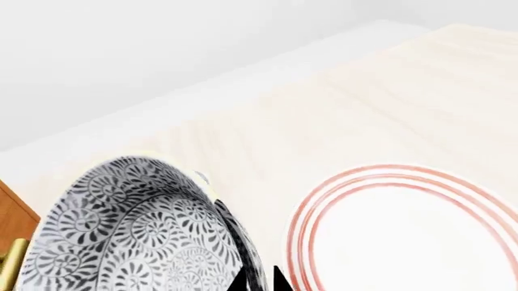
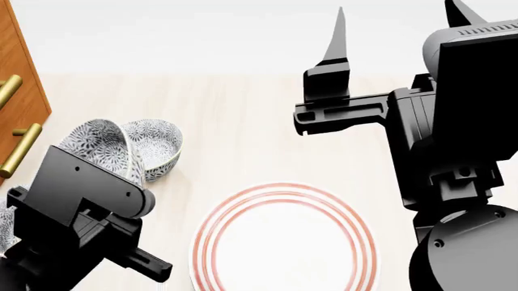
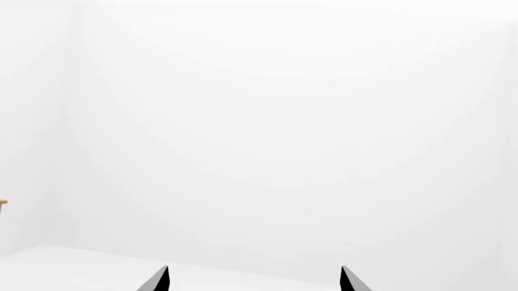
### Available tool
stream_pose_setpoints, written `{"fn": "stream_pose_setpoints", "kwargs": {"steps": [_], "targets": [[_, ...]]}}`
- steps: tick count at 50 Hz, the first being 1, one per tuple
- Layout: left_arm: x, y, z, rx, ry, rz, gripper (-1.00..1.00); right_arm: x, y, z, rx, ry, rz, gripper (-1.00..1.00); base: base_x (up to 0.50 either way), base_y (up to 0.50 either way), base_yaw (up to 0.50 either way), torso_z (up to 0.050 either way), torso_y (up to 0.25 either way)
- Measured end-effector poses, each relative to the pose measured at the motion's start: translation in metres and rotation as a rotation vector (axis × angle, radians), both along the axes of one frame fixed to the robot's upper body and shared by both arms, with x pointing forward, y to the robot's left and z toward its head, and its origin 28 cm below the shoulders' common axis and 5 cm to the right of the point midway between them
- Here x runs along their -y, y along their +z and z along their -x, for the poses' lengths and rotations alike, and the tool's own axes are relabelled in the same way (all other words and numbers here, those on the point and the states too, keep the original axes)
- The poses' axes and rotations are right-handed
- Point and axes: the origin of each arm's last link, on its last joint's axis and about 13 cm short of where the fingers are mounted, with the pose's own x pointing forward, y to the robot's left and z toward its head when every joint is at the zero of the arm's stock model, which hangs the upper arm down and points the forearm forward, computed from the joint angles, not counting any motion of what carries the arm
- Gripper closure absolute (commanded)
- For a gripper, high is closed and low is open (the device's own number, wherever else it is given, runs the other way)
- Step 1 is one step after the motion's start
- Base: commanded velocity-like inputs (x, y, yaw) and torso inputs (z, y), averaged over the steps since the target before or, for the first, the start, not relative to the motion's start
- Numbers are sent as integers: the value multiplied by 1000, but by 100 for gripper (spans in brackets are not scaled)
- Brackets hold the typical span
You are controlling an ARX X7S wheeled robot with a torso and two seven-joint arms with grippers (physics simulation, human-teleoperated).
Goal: Put the bowl at the front on the plate.
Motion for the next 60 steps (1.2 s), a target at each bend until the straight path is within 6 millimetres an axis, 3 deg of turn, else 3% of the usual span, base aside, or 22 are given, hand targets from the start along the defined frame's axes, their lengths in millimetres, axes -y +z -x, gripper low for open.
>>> {"fn": "stream_pose_setpoints", "kwargs": {"steps": [35,60], "targets": [[11,19,-26,75,-120,-34,100,-1,1,-1,5,4,9,-100,0,0,0,0,1],[18,21,-45,121,-159,-52,100,-2,1,-1,10,13,19,-100,0,0,0,0,0]]}}
